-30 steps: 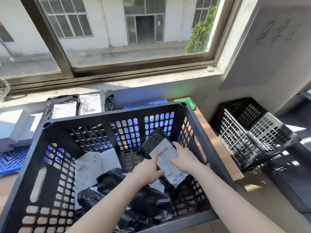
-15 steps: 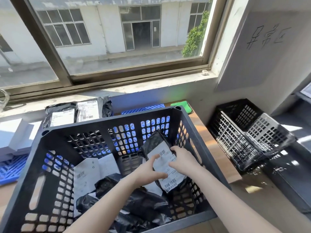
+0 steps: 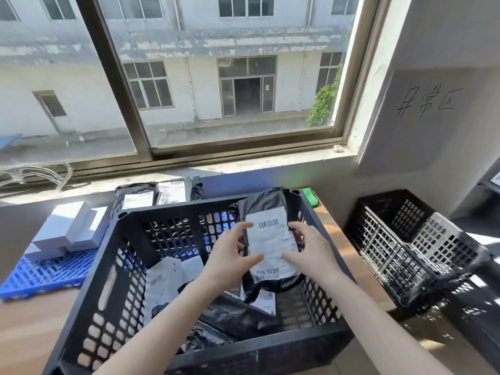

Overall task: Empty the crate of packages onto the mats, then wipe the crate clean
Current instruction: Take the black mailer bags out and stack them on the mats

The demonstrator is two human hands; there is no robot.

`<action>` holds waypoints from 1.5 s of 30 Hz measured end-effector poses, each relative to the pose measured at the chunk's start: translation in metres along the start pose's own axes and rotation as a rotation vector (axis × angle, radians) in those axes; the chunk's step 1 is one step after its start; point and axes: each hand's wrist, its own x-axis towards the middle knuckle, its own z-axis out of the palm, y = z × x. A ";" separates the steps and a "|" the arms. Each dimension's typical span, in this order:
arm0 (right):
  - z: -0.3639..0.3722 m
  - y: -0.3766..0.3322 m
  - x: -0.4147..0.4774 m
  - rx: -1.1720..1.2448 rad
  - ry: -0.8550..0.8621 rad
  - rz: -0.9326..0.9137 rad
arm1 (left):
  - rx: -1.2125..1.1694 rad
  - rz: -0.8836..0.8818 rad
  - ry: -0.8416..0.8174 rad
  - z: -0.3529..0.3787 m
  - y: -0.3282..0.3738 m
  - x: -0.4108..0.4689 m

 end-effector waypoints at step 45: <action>0.328 -0.274 0.194 0.065 -0.158 -0.123 | -0.204 -0.068 0.377 -0.323 -0.270 0.110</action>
